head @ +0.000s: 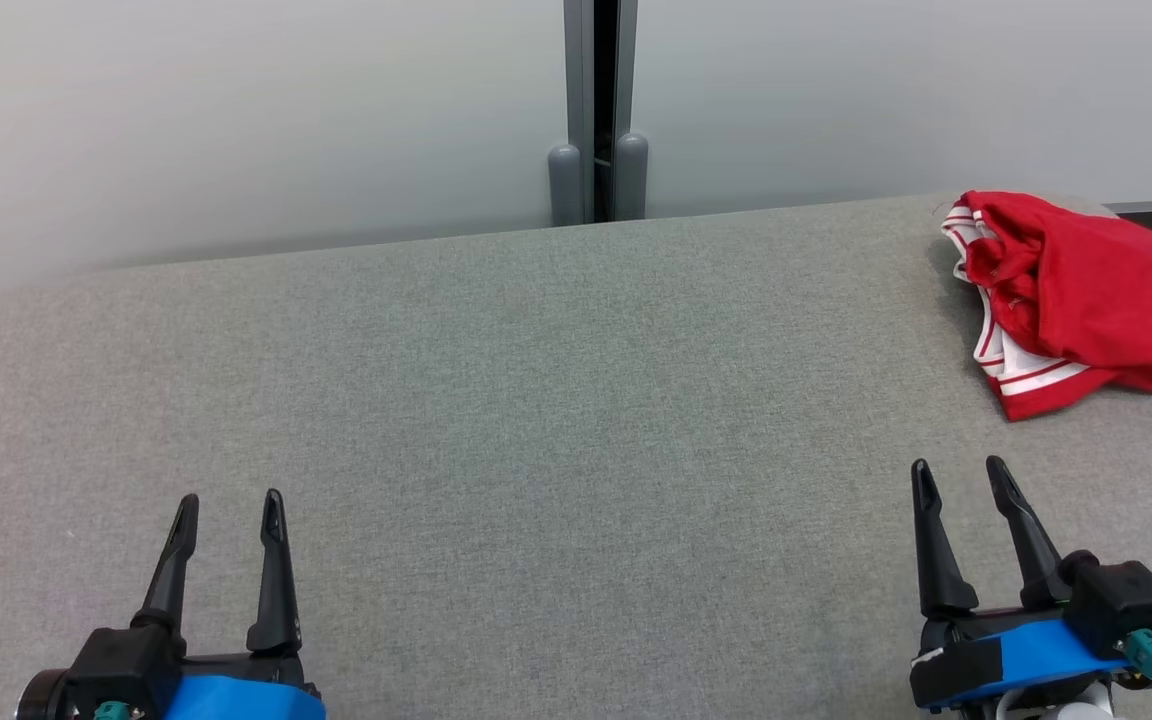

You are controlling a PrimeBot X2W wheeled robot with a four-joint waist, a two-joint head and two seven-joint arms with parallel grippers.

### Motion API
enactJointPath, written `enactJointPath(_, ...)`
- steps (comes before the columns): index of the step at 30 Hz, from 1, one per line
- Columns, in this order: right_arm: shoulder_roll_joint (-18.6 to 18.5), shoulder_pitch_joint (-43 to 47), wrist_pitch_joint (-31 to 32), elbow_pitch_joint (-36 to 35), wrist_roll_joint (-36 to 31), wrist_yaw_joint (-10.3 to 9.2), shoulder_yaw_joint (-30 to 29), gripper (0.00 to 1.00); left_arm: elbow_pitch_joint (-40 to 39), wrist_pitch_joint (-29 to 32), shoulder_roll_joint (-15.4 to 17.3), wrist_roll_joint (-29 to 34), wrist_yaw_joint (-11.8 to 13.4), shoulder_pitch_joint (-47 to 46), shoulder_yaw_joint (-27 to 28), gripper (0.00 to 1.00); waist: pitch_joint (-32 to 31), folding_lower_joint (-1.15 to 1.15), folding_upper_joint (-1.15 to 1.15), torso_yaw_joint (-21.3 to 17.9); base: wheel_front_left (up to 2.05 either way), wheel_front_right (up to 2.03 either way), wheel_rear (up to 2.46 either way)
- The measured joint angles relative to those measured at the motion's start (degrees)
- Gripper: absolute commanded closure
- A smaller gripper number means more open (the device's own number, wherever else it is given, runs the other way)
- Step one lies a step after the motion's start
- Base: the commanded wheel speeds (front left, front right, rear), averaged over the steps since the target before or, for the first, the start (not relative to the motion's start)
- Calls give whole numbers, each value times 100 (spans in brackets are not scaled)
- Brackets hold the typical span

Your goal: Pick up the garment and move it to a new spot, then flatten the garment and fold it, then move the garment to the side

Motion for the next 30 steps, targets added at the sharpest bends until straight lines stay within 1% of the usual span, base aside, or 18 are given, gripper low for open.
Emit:
enactJointPath(4,77,147,0,-71,-11,1,2,0,64,0,-1,-15,12,92,-1,0,-89,1,0,-1,0,0,0)
enactJointPath(9,125,231,0,-68,-38,0,2,0,87,0,-1,-42,103,190,-33,0,-187,1,0,8,0,0,0)
enactJointPath(28,188,280,0,-15,-71,1,30,0,132,0,-1,-51,111,241,-52,0,-215,1,0,20,0,0,0)
enactJointPath(29,188,281,8,21,-68,1,33,100,170,5,-7,-49,107,244,-52,100,-215,2,0,20,0,0,0)
enactJointPath(30,188,291,10,71,-65,1,34,100,222,10,-16,-49,104,264,-52,100,-214,2,0,20,0,0,0)
